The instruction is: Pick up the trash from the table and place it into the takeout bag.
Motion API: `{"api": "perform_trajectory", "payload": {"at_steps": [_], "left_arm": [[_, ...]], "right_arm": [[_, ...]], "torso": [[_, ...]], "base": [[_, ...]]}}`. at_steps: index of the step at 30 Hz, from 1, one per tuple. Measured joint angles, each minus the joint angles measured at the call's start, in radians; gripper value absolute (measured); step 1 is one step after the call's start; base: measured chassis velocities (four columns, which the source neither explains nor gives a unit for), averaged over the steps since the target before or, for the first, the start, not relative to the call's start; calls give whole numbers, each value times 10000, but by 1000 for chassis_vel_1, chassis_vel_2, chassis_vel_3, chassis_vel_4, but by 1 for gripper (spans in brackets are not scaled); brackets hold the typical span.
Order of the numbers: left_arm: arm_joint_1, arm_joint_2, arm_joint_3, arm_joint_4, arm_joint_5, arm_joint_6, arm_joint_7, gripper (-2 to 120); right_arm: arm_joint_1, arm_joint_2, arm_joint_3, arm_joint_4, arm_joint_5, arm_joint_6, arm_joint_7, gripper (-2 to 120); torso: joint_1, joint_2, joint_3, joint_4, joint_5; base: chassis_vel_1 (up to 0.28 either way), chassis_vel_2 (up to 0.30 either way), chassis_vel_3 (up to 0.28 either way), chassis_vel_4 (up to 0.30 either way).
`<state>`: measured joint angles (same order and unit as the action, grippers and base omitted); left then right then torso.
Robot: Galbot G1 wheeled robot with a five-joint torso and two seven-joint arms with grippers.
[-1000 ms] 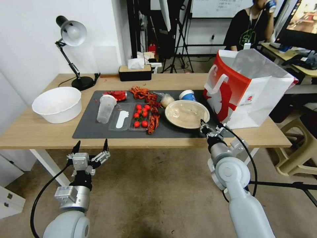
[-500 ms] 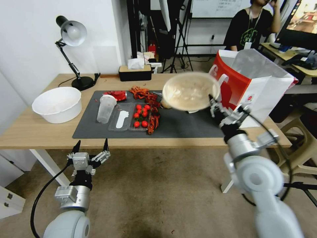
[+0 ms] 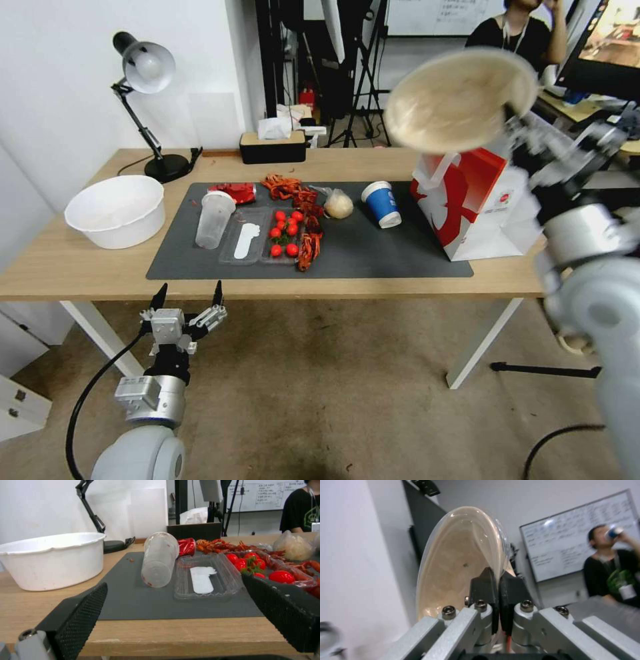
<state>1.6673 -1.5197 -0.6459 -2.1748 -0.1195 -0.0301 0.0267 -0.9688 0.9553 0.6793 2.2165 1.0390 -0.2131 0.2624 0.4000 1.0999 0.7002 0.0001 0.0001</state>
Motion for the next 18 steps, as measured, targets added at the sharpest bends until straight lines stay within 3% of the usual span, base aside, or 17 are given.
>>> {"api": "perform_trajectory", "payload": {"at_steps": [5, 18], "left_arm": [[-15, -52, -5, 14, 21, -11, 24, 100], [-88, -112, 22, 105, 70, -11, 54, 100]], "right_arm": [[1017, -1178, 349, -1395, -245, 5, 250, 0], [1324, -1311, -65, -3340, -1577, -306, 483, 0]], "torso": [[0, 0, -1, -1, 0], [1, 0, -2, -1, -1]], "base": [[0, 0, 0, 0], [0, 0, 0, 0]]}}
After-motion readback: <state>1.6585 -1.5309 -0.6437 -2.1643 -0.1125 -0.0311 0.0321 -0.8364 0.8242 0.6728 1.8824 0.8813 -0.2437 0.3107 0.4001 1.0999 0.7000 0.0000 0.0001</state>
